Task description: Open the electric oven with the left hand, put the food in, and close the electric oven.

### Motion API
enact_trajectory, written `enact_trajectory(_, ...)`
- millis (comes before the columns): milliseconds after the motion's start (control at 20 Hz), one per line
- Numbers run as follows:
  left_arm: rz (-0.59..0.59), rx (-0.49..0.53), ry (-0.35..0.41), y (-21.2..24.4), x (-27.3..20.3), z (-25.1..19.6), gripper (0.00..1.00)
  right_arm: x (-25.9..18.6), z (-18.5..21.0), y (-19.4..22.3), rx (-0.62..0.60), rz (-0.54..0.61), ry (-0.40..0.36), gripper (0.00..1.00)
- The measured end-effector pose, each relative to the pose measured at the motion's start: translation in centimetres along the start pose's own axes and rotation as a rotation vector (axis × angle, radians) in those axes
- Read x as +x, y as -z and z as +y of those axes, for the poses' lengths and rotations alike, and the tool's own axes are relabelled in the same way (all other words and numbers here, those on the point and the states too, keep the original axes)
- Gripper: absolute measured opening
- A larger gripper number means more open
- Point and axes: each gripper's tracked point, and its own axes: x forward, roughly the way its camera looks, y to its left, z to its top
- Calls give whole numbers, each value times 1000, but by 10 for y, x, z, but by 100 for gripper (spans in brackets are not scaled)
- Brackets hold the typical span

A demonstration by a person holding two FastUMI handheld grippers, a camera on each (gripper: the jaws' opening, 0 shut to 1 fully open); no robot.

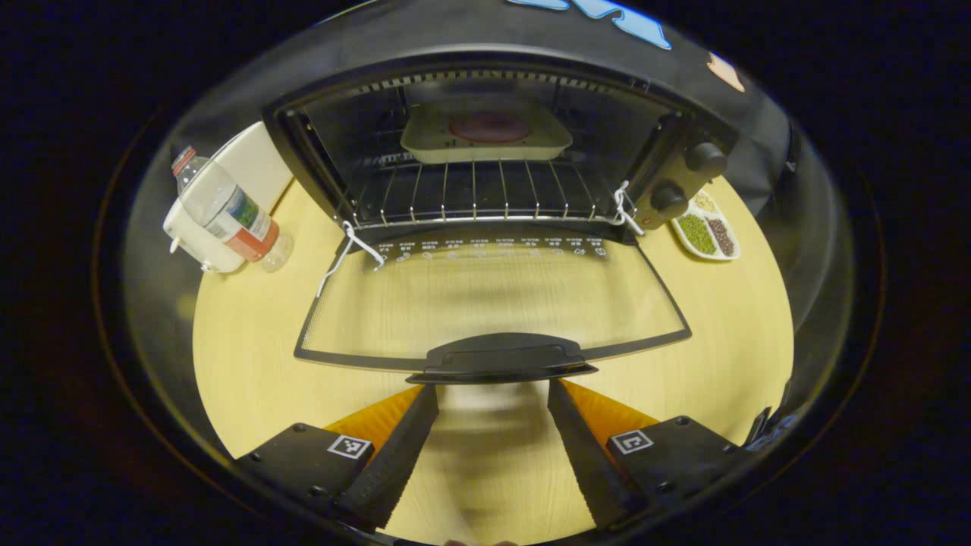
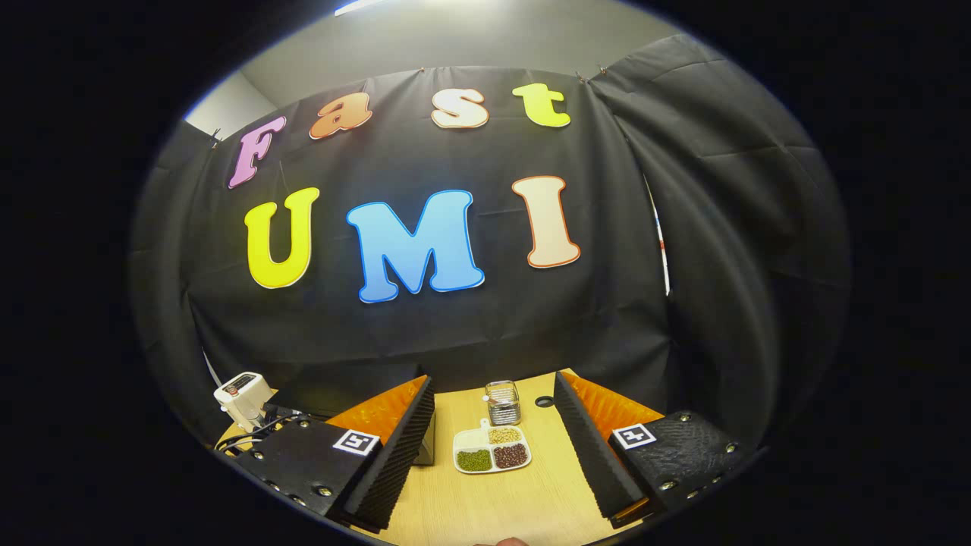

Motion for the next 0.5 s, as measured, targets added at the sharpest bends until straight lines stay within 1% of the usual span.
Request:
enact_trajectory(50, -16, 4, 1, -2, -5, 0, 100, 1, 3, -1, 4, 1, -7, 96)
enact_trajectory(100, -30, 6, 1, -4, -9, 1, 94, 1, 4, 0, 7, 2, -12, 96)
enact_trajectory(150, -38, 2, 2, -5, -13, 0, 94, 1, 6, 0, 7, 3, -16, 96)
enact_trajectory(200, -46, -2, 3, -7, -16, 0, 99, 1, 6, 1, 8, 4, -18, 96)
enact_trajectory(500, -105, -9, -4, -21, -34, -1, 99, -1, 2, -4, 16, -4, -20, 96)
